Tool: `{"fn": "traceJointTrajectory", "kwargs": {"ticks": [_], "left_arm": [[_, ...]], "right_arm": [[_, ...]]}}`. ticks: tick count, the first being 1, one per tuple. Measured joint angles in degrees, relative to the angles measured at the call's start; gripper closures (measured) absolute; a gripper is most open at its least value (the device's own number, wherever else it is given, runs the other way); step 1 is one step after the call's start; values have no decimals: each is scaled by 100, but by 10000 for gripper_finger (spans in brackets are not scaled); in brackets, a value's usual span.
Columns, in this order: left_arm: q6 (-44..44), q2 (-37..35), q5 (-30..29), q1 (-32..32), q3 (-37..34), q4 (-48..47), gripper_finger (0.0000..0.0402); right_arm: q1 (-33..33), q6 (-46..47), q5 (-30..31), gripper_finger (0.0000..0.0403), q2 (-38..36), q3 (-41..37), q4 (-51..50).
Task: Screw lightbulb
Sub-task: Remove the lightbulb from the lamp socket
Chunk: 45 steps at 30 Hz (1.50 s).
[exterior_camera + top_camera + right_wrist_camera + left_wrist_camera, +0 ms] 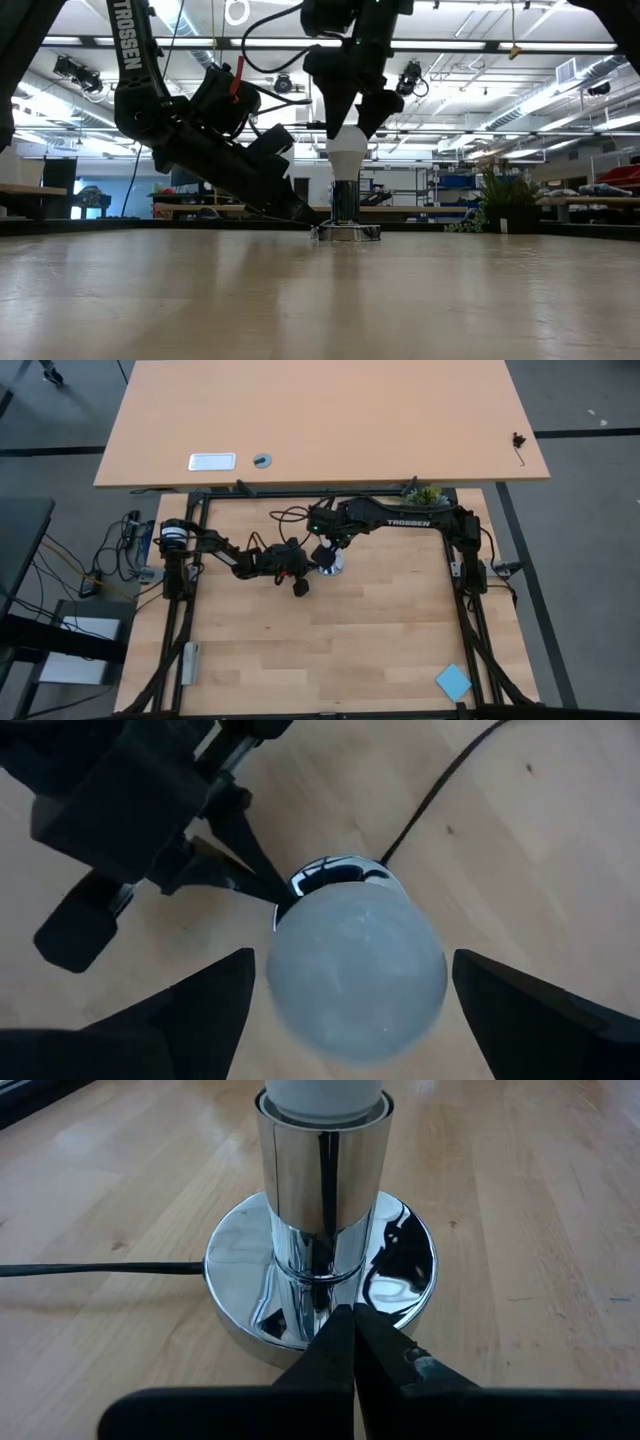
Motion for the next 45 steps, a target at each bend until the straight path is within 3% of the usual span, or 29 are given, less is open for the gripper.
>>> {"fn": "traceJointTrajectory", "kwargs": {"ticks": [5,12,15,18,24,30,38,45], "left_arm": [[0,0,0,0,0,0,400],[4,0,0,0,0,0,400],[7,0,0,0,0,-2,400],[9,0,0,0,2,-4,400],[122,0,0,0,2,-6,400],[120,0,0,0,2,-6,400],[109,0,0,0,2,-6,400],[105,0,-2,0,2,-6,400]], "right_arm": [[-9,-688,-99,86,0,-4,31],[-184,-3467,-559,139,-1,-4,107],[-291,-4424,-711,145,-7,-4,57],[-329,-4638,-750,139,-9,3,40],[-195,-4188,-590,104,9,221,-196],[-13,-3087,-264,76,2,593,-264],[-33,-31,-166,65,-2,595,-326],[-52,20,-177,64,4,170,5]]}}
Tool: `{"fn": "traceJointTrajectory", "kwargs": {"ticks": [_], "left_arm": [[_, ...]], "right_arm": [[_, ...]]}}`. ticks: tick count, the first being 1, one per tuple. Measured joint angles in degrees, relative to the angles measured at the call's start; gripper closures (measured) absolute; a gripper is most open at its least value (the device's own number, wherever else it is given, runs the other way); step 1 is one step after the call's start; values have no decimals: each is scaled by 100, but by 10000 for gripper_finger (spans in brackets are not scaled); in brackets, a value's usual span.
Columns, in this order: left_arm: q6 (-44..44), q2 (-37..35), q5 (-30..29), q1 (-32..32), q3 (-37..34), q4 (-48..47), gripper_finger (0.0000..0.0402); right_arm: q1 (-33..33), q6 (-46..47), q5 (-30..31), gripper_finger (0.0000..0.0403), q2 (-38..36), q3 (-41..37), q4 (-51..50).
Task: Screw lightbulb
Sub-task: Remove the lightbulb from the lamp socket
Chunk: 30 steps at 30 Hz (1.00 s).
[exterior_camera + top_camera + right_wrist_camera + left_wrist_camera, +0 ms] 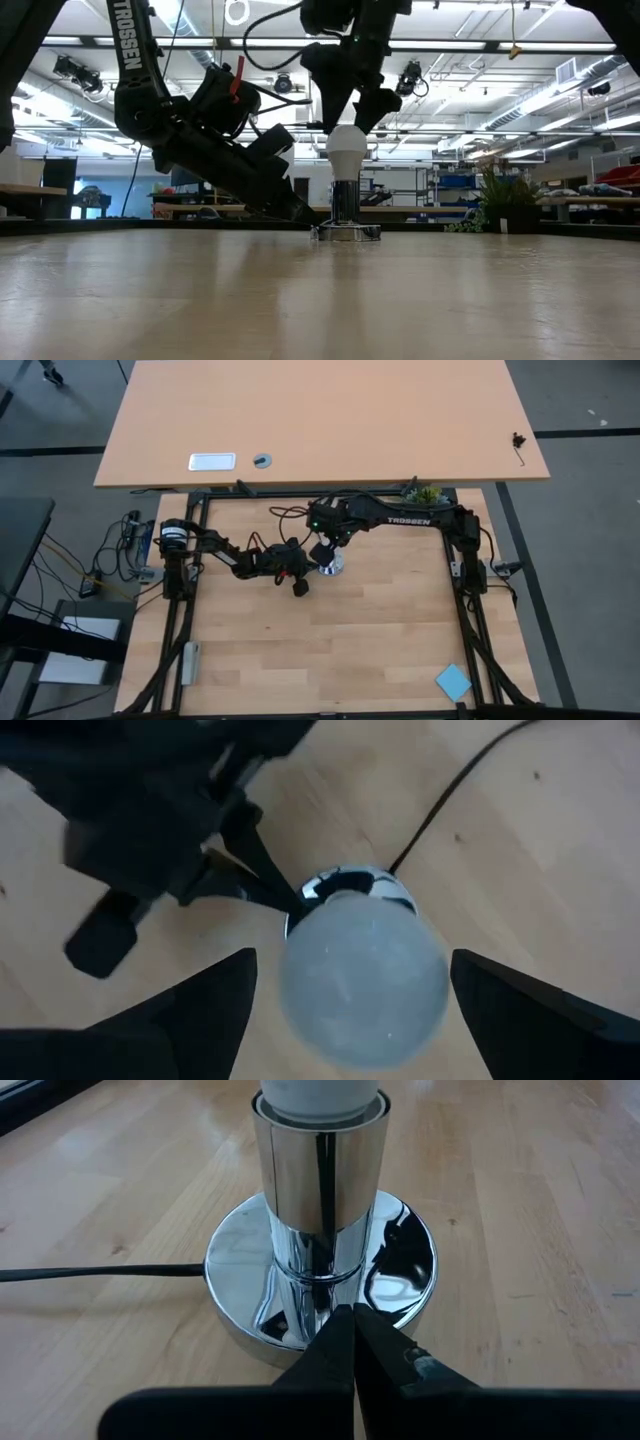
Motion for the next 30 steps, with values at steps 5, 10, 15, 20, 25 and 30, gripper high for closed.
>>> {"fn": "traceJointTrajectory", "kwargs": {"ticks": [5,10,15,20,25,30], "left_arm": [[-2,0,2,0,0,0,400],[-2,0,1,0,0,2,400],[-2,0,0,0,0,0,400],[-2,0,1,0,0,1,400],[-2,0,0,0,0,2,400],[-2,2,0,0,0,0,400]], "right_arm": [[-9,-62,-13,73,-1,-145,5],[-31,-412,-16,102,-1,-149,-18],[-58,-1488,-73,130,-6,-147,-32],[-122,-3211,-222,134,-12,-137,-90],[-120,-4973,-217,132,-23,-130,-153],[-62,-5069,-29,121,-6,13,-189]]}}
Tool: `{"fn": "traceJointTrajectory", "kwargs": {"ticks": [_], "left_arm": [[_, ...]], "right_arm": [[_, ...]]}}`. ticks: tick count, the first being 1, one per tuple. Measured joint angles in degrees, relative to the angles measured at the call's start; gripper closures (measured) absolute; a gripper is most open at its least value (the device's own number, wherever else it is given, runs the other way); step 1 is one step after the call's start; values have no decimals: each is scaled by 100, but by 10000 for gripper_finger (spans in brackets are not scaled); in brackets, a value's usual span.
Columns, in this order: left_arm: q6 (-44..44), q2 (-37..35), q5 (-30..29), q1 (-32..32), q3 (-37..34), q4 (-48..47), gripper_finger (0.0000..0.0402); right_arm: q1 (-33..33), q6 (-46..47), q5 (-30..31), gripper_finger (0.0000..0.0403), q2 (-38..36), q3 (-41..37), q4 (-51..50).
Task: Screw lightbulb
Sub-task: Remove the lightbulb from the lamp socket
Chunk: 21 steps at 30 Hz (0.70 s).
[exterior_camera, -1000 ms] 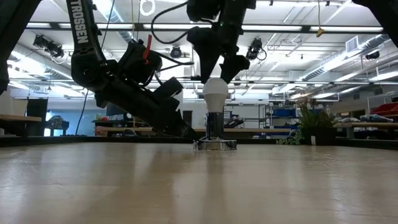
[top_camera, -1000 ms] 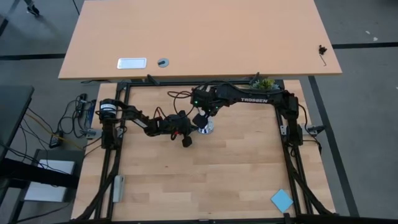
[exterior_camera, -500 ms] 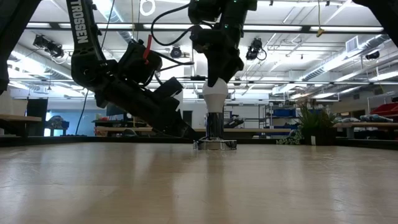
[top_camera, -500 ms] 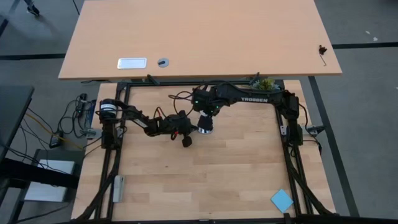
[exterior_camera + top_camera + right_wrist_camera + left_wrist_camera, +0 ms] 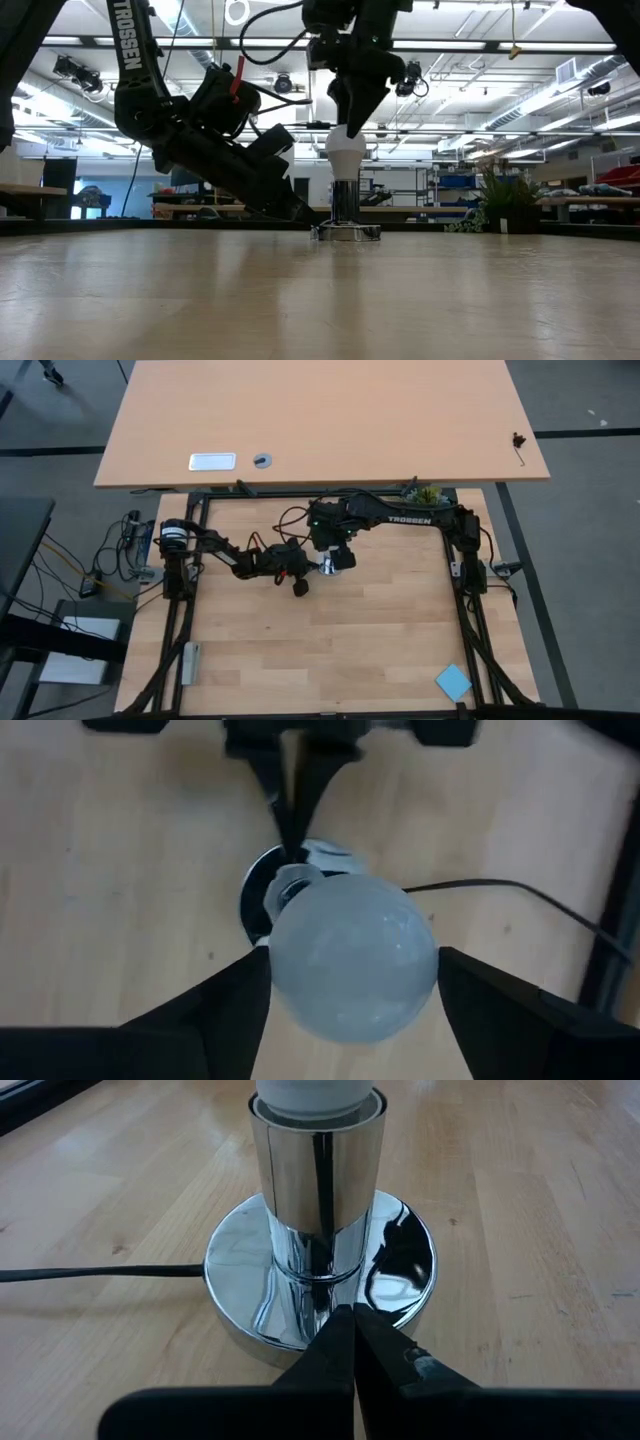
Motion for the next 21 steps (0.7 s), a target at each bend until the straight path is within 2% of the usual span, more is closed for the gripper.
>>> {"fn": "traceJointTrajectory", "kwargs": {"ticks": [3,5,7,10,12,21], "left_arm": [[0,-1,-2,1,0,-1,400],[-2,0,-4,2,0,-2,400],[-39,-2,-4,2,0,-2,400],[-111,-2,-4,2,0,-2,400],[-111,0,-4,2,0,-2,400],[-111,-2,-4,0,-4,-72,400]], "right_arm": [[98,257,203,111,23,256,-6],[170,743,384,105,16,505,35],[204,1727,457,100,12,716,3],[199,3674,447,95,12,812,-12],[188,4509,364,95,12,812,-126],[186,5138,364,94,3,93,154]]}}
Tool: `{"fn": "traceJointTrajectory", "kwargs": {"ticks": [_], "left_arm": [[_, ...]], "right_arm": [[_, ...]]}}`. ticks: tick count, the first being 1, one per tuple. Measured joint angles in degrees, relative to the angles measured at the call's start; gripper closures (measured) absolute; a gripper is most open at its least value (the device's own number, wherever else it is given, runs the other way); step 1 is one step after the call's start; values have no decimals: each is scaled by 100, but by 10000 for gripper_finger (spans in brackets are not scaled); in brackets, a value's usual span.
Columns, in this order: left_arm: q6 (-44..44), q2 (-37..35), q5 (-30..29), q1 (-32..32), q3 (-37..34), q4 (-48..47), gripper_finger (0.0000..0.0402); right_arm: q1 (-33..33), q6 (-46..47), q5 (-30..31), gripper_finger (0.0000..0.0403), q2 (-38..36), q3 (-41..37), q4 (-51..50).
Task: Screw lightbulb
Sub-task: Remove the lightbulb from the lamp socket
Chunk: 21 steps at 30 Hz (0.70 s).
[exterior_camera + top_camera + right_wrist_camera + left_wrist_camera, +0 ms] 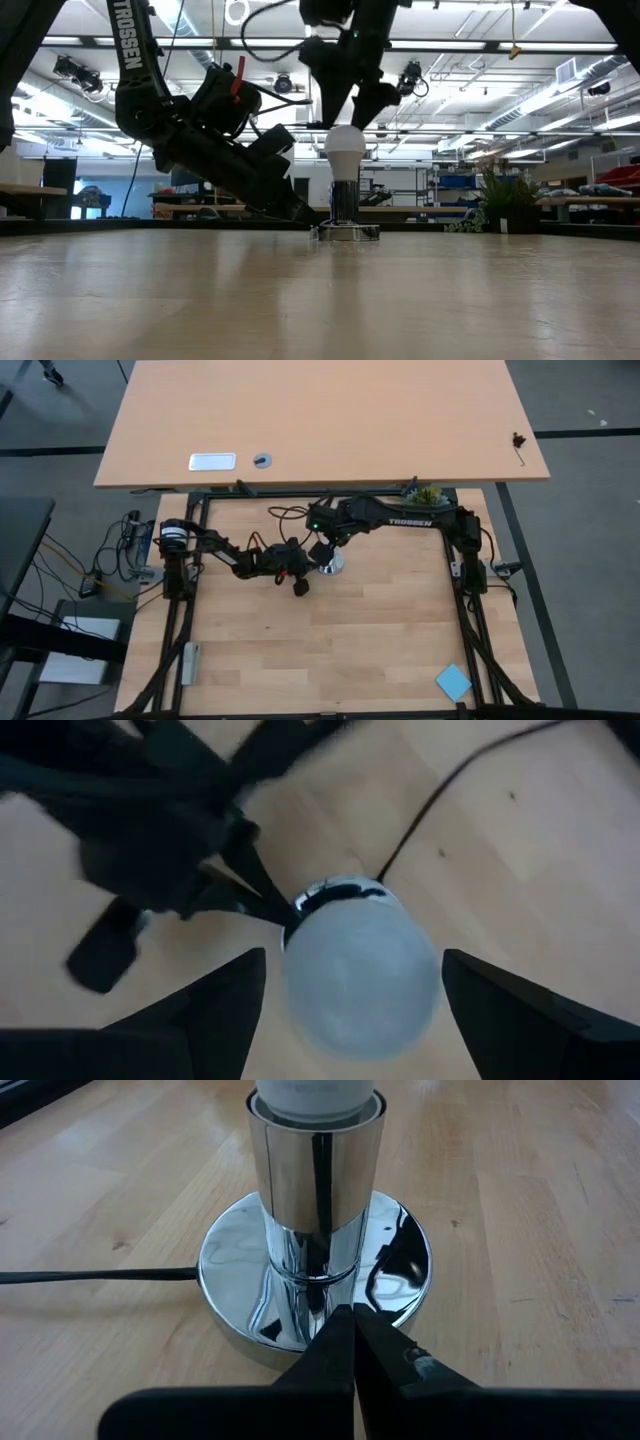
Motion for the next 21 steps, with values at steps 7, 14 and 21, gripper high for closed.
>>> {"fn": "traceJointTrajectory", "kwargs": {"ticks": [7,14,21], "left_arm": [[1,0,0,0,0,1,400],[7,0,0,0,2,2,400],[16,0,7,0,2,2,400]], "right_arm": [[-23,-62,60,98,-20,-511,406],[-71,-2600,-84,125,-12,-456,428],[-200,-5390,-93,126,-13,-438,614]]}}
